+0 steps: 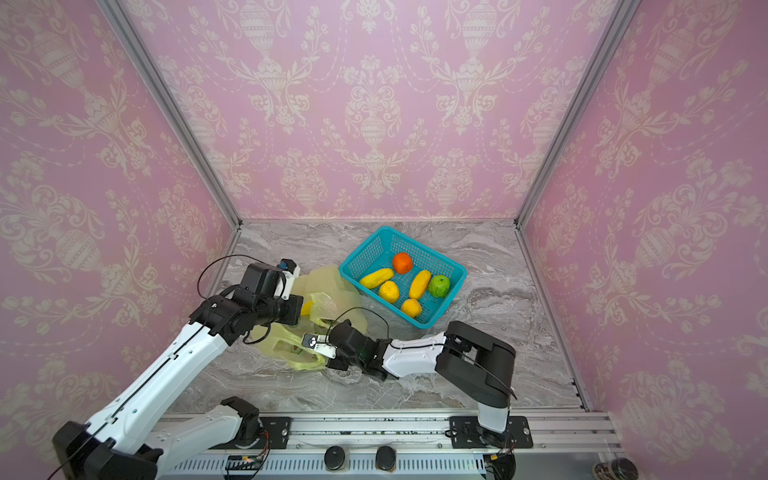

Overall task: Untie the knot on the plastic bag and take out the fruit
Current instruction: 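Reach the right gripper down into the bag toward the pink-red fruit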

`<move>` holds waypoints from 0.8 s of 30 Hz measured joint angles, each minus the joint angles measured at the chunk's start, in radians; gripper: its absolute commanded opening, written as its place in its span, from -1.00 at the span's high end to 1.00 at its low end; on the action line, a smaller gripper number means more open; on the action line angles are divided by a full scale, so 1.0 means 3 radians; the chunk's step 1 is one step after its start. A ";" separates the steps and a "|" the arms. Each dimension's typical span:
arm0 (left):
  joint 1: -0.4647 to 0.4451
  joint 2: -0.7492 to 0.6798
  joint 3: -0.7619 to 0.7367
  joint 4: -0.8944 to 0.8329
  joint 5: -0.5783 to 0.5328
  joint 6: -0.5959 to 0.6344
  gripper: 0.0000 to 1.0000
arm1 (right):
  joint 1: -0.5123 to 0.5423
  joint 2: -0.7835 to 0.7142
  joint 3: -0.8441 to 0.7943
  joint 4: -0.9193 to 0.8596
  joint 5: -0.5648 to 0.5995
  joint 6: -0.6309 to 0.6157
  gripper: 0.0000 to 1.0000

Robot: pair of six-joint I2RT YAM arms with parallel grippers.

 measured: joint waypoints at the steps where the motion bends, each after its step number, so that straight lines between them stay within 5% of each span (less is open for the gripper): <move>1: 0.0000 -0.0006 0.0000 0.0000 0.0003 0.0000 1.00 | -0.0008 0.0094 0.0094 -0.0005 0.0125 0.0024 0.62; 14: 0.0000 -0.0006 0.0000 0.0005 0.0104 0.0000 1.00 | -0.0120 0.0556 0.0557 0.0047 0.1396 0.0497 -0.52; 20: 0.0041 -0.0006 0.0000 0.0023 0.0112 0.0001 1.00 | -0.0231 0.0801 0.0969 -0.0134 0.1470 0.0760 -0.85; 24: 0.0039 -0.0006 0.0000 0.0029 0.0197 0.0000 1.00 | -0.0322 0.0974 0.1184 -0.0224 0.1289 0.0946 -0.88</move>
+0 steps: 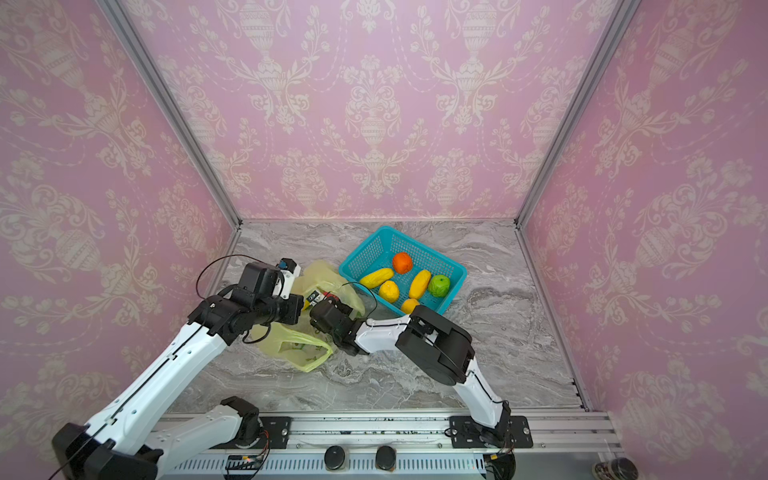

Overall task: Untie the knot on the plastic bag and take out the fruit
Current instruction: 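Reach the right gripper down into the bag toward the pink-red fruit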

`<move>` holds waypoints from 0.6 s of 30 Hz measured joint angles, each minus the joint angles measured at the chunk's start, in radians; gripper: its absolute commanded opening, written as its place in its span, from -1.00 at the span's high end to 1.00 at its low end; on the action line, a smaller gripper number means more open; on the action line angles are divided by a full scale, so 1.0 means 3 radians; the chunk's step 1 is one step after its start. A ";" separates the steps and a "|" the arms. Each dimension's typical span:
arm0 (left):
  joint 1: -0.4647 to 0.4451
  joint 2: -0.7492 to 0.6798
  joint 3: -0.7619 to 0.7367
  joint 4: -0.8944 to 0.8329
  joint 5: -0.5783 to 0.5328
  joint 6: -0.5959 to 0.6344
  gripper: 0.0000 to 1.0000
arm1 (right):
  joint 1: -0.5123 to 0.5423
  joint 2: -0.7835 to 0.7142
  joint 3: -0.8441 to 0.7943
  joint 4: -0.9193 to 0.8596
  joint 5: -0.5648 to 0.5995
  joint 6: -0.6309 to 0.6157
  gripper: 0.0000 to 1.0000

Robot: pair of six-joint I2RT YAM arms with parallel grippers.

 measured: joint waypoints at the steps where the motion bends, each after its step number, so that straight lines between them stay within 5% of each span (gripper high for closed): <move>1: 0.0000 0.0000 0.0000 0.0003 0.0019 0.0001 1.00 | -0.0027 0.0048 0.0051 -0.0028 -0.0064 0.0066 -0.88; 5: -0.0004 0.0000 0.0000 0.0025 0.0114 0.0001 1.00 | -0.0130 0.0212 0.0226 -0.0132 -0.0350 0.0300 -0.72; 12: -0.0006 0.0000 0.0000 0.0037 0.0168 0.0001 1.00 | -0.0268 0.0304 0.0319 -0.0187 -0.0777 0.0573 -0.06; 18: -0.0005 0.0001 -0.0001 0.0032 0.0139 0.0001 1.00 | -0.0248 0.0071 -0.0146 0.0131 -0.1001 0.0581 0.30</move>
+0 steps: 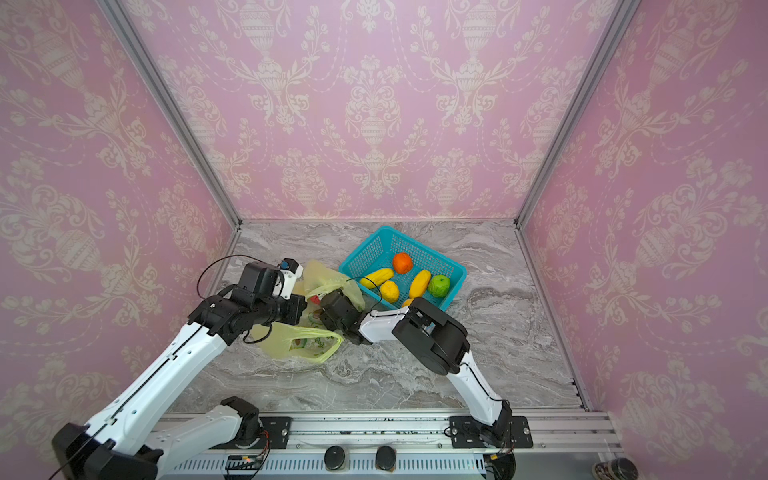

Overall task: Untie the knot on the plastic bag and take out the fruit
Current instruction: 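Reach the right gripper down into the bag toward the pink-red fruit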

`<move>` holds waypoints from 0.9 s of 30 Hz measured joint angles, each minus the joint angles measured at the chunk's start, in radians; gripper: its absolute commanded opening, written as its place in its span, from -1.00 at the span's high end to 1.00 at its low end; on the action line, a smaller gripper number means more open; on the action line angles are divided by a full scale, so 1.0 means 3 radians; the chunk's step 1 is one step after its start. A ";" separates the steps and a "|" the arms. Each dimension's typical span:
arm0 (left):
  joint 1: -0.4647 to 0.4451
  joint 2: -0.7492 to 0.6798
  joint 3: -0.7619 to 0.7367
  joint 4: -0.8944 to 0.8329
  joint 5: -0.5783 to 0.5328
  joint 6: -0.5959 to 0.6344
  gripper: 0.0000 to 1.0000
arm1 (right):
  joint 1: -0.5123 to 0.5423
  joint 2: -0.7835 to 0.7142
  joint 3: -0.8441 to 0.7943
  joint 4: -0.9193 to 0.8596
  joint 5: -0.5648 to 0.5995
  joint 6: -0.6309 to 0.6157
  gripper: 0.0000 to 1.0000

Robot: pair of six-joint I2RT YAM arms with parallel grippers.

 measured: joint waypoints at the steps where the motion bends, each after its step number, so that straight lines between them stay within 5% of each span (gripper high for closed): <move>1: 0.0000 0.0000 0.0001 -0.0005 -0.0017 0.0000 1.00 | 0.0009 -0.0086 -0.0137 0.0085 -0.0028 -0.0009 0.34; 10: 0.0000 0.0000 0.0001 -0.0023 -0.0140 0.0000 1.00 | 0.0153 -0.0752 -0.1147 0.1033 -0.0156 -0.0200 0.36; 12: 0.0000 0.0000 0.0001 -0.0023 -0.0148 0.0000 1.00 | 0.0155 -0.0758 -0.1175 0.1113 -0.0161 -0.0217 0.10; 15: 0.0000 0.0000 0.0001 -0.0022 -0.0148 0.0000 1.00 | 0.0154 -0.0688 -0.1061 0.1088 -0.0071 -0.0225 -0.60; 18: 0.0000 0.0000 0.0001 -0.0022 -0.0132 0.0000 1.00 | 0.0150 -0.0464 -0.0679 0.0898 0.0164 -0.0145 -0.83; 23: -0.0017 0.0000 0.0000 0.0000 0.0009 0.0001 1.00 | 0.0064 -0.0008 0.0228 0.0298 0.0479 0.0168 -0.87; 27: -0.0128 0.0000 -0.0003 0.0017 0.0116 0.0003 1.00 | -0.0025 0.0270 0.0640 -0.0022 0.0537 0.0361 -0.66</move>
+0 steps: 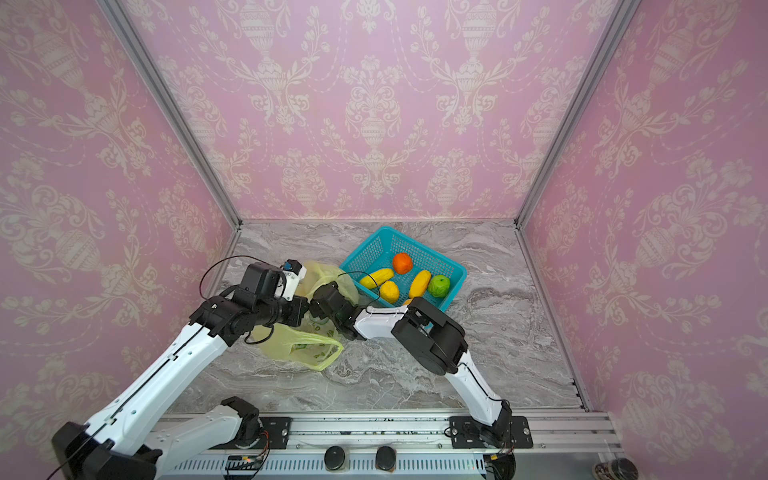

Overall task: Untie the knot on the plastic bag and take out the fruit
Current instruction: 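Reach the right gripper down into the bag toward the pink-red fruit, then grasp the pink-red fruit with the right gripper while the left holds the bag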

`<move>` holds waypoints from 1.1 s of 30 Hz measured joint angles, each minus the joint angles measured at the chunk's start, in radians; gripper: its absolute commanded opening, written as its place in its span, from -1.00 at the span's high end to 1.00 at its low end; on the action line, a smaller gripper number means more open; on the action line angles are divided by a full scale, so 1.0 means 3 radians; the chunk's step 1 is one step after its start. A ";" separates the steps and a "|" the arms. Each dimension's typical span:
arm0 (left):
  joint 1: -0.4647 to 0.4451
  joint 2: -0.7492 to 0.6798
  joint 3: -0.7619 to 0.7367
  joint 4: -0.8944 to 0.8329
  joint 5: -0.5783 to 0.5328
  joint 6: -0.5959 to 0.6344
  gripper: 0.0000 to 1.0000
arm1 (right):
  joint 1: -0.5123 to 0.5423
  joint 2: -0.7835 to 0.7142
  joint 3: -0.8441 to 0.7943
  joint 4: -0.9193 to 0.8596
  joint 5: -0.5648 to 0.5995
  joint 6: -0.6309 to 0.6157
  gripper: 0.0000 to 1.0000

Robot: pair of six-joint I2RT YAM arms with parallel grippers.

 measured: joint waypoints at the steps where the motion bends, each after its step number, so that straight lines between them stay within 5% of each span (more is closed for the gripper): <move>1: -0.0029 0.0000 0.0000 0.0009 0.0004 0.0000 1.00 | -0.0017 0.0064 0.0071 -0.0061 0.0006 0.0032 -0.54; 10: -0.0064 0.0001 0.0000 0.0000 -0.0104 0.0004 1.00 | -0.0033 0.0061 -0.0141 -0.0113 -0.0102 0.0141 0.32; 20: 0.0075 0.0006 0.0000 -0.0056 -0.0320 0.0009 1.00 | -0.0006 -0.0783 -0.1361 0.0712 -0.0416 -0.0037 0.58; 23: 0.0089 0.0006 0.0000 -0.0060 -0.0329 0.0008 1.00 | 0.0011 -0.0879 -0.1474 0.0913 -0.0492 -0.0109 0.28; 27: 0.0090 0.0006 0.0000 -0.0058 -0.0305 0.0009 1.00 | 0.0019 -0.0792 -0.1357 0.0937 -0.0399 -0.0088 -0.69; 33: 0.0061 0.0006 0.0000 -0.0024 -0.0095 0.0010 1.00 | 0.0008 -0.0200 -0.0324 0.0357 0.0022 0.0177 -0.93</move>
